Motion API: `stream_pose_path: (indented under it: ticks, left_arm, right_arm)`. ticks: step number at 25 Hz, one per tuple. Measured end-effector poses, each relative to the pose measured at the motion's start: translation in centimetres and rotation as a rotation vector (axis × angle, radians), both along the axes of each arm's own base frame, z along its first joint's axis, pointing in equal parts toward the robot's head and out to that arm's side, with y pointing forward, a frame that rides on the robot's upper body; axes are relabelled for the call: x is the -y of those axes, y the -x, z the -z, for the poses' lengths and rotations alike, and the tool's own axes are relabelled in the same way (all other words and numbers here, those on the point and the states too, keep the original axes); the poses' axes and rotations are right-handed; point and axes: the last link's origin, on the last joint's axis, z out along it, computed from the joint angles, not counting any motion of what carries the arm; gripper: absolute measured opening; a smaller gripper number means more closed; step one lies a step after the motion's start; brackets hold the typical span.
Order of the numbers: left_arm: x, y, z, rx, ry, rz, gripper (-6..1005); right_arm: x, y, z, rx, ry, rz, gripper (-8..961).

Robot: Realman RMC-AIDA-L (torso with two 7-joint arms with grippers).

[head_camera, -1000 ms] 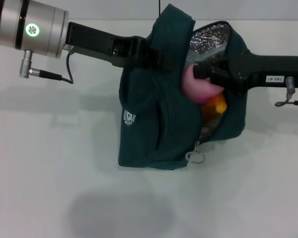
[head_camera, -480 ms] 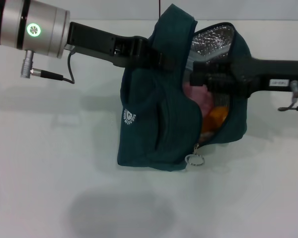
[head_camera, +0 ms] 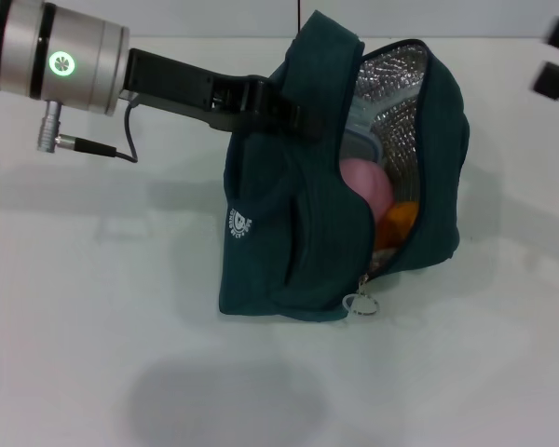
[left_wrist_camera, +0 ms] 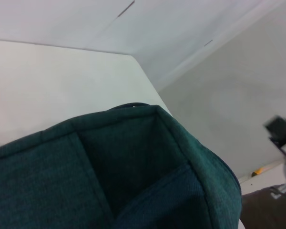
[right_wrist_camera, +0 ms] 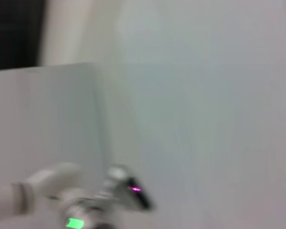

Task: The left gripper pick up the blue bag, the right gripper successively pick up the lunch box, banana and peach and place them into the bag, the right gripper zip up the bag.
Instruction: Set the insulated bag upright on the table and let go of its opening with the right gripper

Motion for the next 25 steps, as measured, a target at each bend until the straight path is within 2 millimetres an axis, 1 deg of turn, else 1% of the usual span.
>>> stream_pose_path:
  ticks: [1,2,5,7,9,11,14,17,18,20,21,23,25]
  left_arm:
    - [0.0,0.0,0.0,0.0,0.0,0.0,47]
    - [0.0,0.0,0.0,-0.001,0.0,0.0,47]
    - [0.0,0.0,0.0,-0.002,0.0,0.001,47]
    - [-0.1,0.1,-0.1,-0.004,-0.004,0.0,47]
    - [-0.1,0.1,-0.1,-0.005,-0.005,0.0,47]
    - [-0.1,0.1,-0.1,-0.005,-0.006,0.0,47]
    - [-0.1,0.0,0.0,-0.004,-0.005,0.001,47]
    - [0.0,0.2,0.0,-0.003,-0.005,-0.004,47]
    - [0.0,0.3,0.0,-0.003,-0.005,-0.004,47]
    - [0.1,0.5,0.0,-0.003,-0.006,-0.006,47]
    - [0.2,0.6,0.0,-0.004,-0.007,-0.008,47]
    - [0.3,1.0,0.0,-0.001,-0.008,-0.015,47]
    - [0.5,1.4,0.0,0.001,-0.008,-0.025,47]
  right_arm:
    - [0.1,-0.4,0.0,0.004,-0.012,0.017,610]
    - [0.3,-1.3,0.0,0.014,-0.041,0.054,647]
    - [0.7,-3.7,1.1,0.055,-0.085,0.155,759]
    - [0.6,-4.6,2.3,0.086,-0.084,0.201,788]
    - [0.0,-4.9,3.7,0.122,-0.057,0.232,802]
    - [-0.9,-4.9,5.1,0.164,-0.033,0.252,801]
    - [-2.4,-4.2,6.9,0.21,-0.012,0.261,801]
    - [-4.2,-2.9,8.6,0.263,0.016,0.252,800]
    - [-4.5,-2.6,8.9,0.274,0.021,0.25,800]
    - [-5.9,-1.8,9.7,0.316,0.018,0.255,800]
    - [-6.7,-1.4,9.7,0.322,-0.003,0.266,800]
    - [-7.3,-1.2,9.2,0.306,-0.043,0.282,799]
    - [-8.0,-1.1,7.7,0.243,-0.134,0.305,799]
